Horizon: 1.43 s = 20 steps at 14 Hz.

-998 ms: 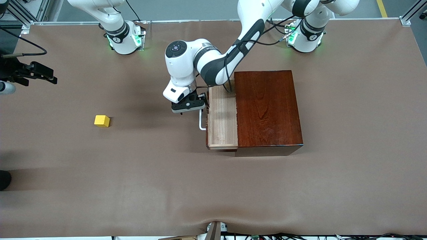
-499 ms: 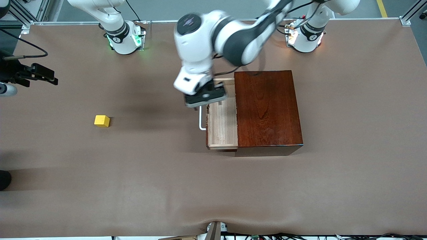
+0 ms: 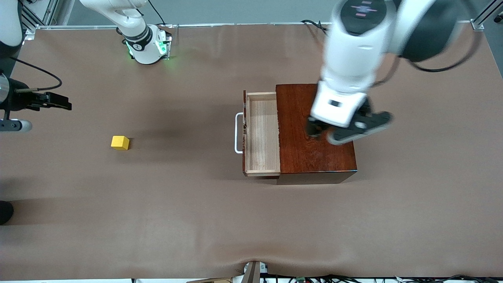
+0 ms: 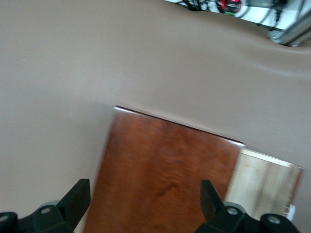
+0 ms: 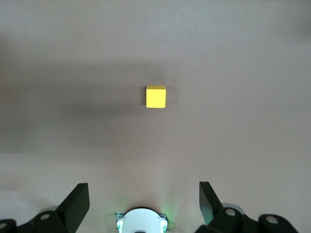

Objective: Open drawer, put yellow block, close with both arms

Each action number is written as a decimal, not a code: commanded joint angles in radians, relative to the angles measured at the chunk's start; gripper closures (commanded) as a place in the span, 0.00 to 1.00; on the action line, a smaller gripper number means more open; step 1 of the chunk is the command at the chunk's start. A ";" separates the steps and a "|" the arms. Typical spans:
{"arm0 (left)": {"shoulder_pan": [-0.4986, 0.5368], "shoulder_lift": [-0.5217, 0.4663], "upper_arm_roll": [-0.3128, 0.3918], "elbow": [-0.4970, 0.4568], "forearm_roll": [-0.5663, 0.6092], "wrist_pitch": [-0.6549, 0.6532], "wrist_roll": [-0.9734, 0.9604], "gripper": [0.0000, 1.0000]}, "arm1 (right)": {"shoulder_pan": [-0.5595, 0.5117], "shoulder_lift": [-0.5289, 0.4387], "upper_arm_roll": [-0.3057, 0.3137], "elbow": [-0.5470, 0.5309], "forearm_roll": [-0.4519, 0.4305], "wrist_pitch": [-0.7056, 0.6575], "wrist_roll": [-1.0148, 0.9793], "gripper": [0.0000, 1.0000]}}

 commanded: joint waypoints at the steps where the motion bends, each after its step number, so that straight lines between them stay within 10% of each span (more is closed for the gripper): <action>1: 0.101 -0.114 -0.021 -0.119 -0.011 -0.015 0.137 0.00 | -0.010 0.055 0.006 0.020 -0.022 -0.009 -0.011 0.00; 10: 0.480 -0.417 -0.120 -0.538 -0.106 0.085 0.547 0.00 | -0.022 0.133 0.006 -0.067 -0.006 0.105 -0.008 0.00; 20: 0.539 -0.402 -0.175 -0.453 -0.092 -0.012 0.607 0.00 | -0.032 0.110 0.008 -0.407 -0.002 0.488 -0.006 0.00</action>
